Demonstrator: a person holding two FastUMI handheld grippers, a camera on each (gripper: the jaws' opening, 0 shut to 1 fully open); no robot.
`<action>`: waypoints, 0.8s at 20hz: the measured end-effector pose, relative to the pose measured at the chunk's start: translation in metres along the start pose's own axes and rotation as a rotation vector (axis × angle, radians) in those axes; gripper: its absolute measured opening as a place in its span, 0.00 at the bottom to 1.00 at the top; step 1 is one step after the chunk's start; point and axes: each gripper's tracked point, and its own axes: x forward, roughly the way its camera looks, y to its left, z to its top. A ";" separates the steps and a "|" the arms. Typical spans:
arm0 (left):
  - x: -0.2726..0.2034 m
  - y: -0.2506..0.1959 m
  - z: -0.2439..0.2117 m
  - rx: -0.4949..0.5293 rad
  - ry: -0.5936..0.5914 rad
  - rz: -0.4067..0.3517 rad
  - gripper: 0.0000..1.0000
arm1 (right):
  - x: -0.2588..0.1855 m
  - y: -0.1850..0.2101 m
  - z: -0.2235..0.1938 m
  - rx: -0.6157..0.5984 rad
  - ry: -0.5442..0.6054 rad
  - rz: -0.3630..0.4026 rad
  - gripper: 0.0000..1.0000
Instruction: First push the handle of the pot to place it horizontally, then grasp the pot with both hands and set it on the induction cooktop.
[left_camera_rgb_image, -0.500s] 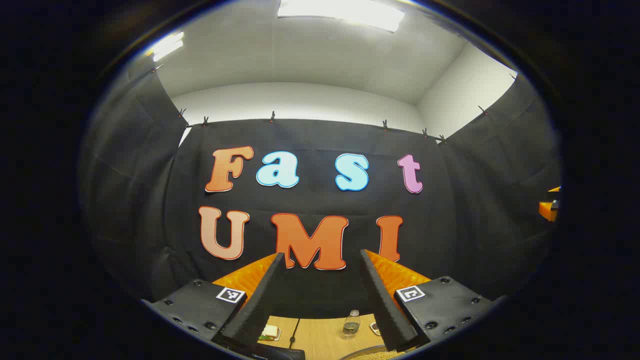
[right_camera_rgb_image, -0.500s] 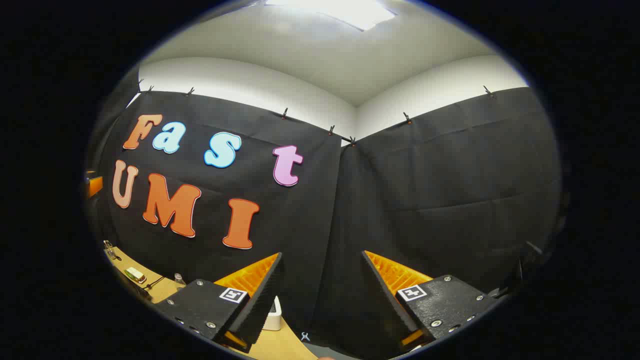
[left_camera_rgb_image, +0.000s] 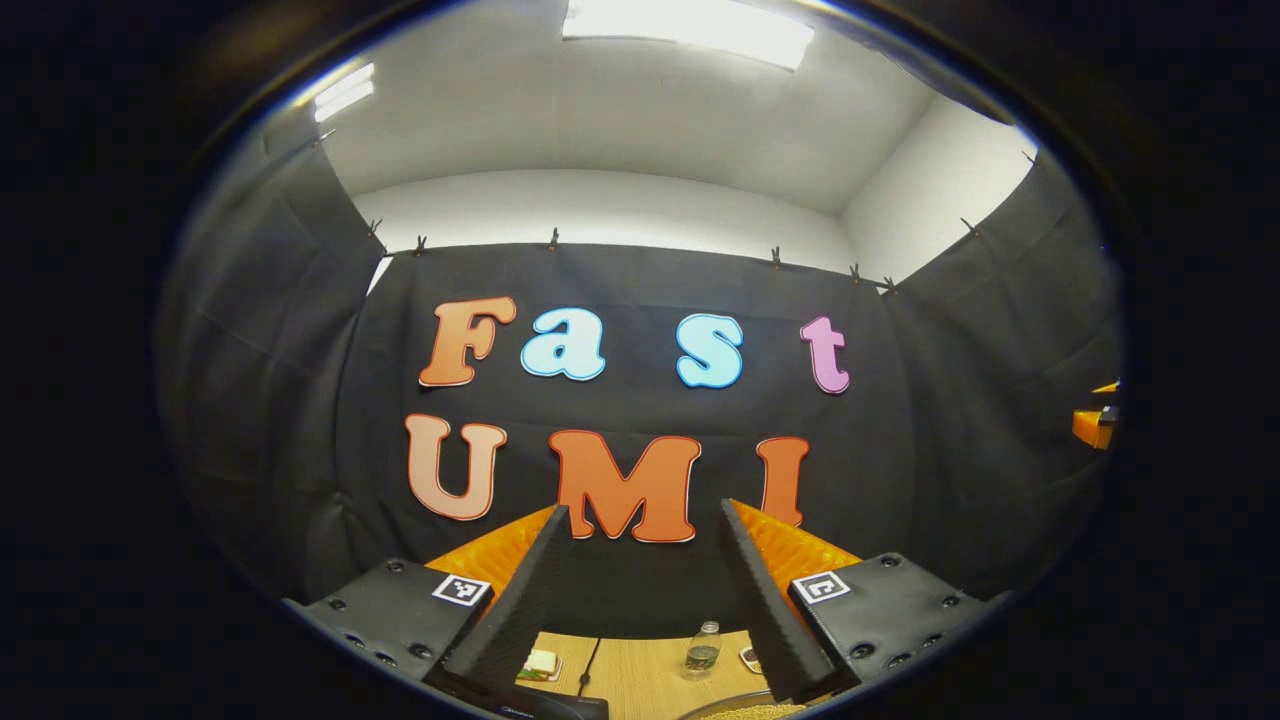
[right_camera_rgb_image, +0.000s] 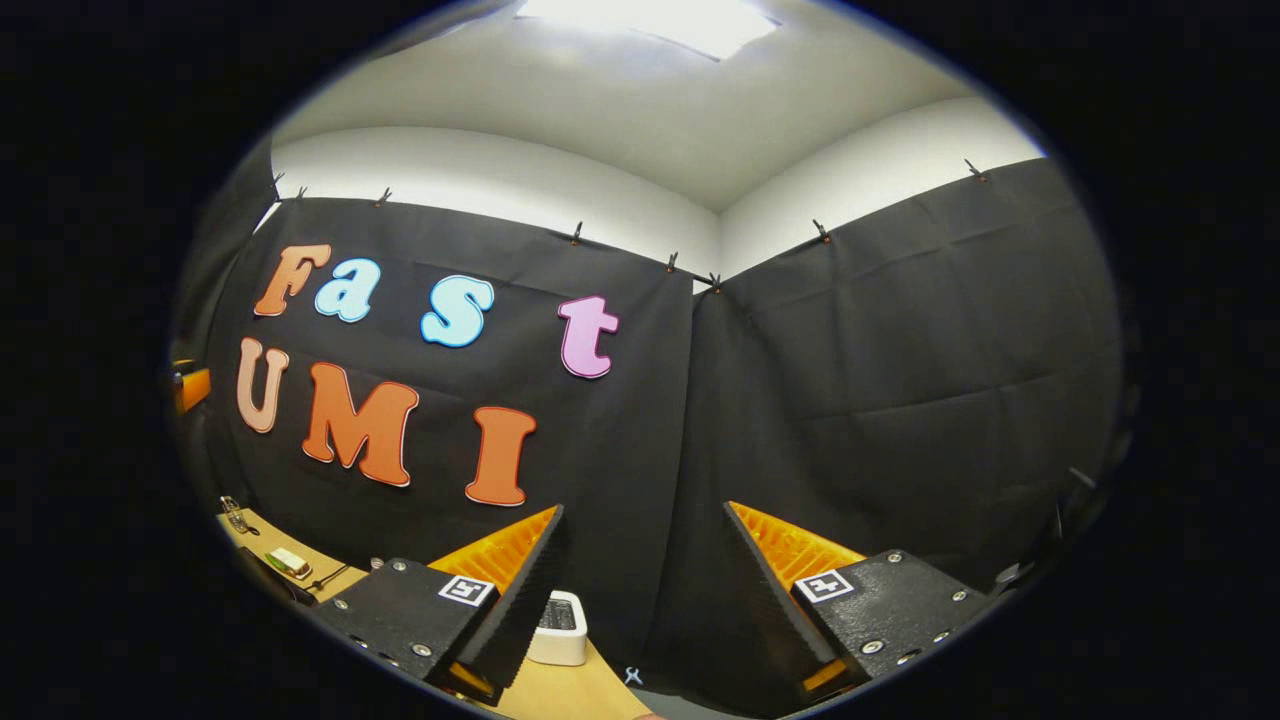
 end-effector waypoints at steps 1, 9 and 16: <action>-0.001 -0.001 -0.003 -0.001 0.003 -0.001 0.94 | 0.000 0.003 -0.001 -0.004 0.002 0.009 0.94; -0.007 0.004 -0.001 0.009 0.003 0.028 0.94 | 0.007 0.020 0.001 0.001 -0.012 0.063 0.94; -0.014 0.002 -0.039 0.034 0.130 0.054 0.94 | 0.018 0.026 -0.014 0.020 0.012 0.106 0.94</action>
